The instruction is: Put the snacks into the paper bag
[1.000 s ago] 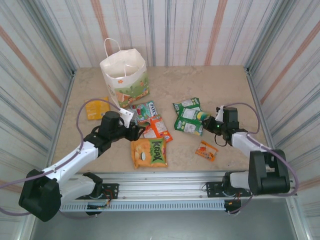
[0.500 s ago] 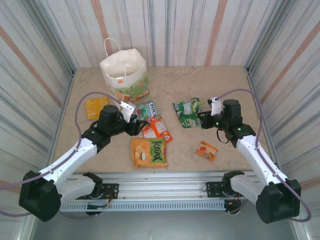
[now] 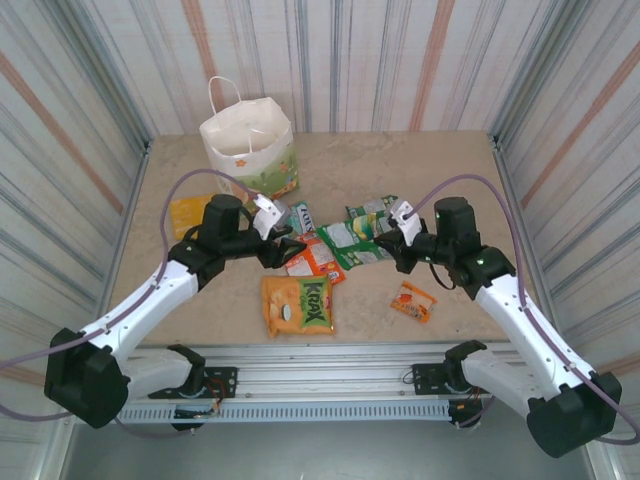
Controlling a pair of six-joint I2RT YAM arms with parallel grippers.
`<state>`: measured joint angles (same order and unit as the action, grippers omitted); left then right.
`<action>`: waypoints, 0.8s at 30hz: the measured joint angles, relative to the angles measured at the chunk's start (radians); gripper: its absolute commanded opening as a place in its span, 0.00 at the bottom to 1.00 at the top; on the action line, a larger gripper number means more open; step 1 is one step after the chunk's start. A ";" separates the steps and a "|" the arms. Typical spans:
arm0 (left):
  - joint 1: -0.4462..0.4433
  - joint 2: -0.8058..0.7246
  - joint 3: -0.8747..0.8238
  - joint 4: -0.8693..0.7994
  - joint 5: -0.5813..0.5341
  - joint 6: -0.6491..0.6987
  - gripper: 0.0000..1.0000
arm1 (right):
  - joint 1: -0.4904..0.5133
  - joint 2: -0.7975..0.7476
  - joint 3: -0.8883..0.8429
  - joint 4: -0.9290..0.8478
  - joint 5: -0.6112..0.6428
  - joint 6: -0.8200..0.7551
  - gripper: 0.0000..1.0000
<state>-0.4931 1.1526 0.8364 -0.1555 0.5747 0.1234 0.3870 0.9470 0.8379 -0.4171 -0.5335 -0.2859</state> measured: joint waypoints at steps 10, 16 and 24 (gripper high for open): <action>-0.007 0.008 0.017 -0.063 0.108 0.136 0.67 | 0.115 0.012 0.004 -0.056 -0.029 -0.211 0.00; -0.021 0.012 0.017 -0.101 0.119 0.209 0.68 | 0.144 0.037 0.015 -0.064 -0.040 -0.276 0.00; -0.055 0.057 0.017 -0.144 0.163 0.285 0.68 | 0.164 0.073 0.032 -0.062 -0.044 -0.304 0.00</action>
<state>-0.5484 1.2098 0.8532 -0.2996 0.7372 0.4088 0.5514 1.0199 0.8700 -0.4793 -0.5777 -0.5896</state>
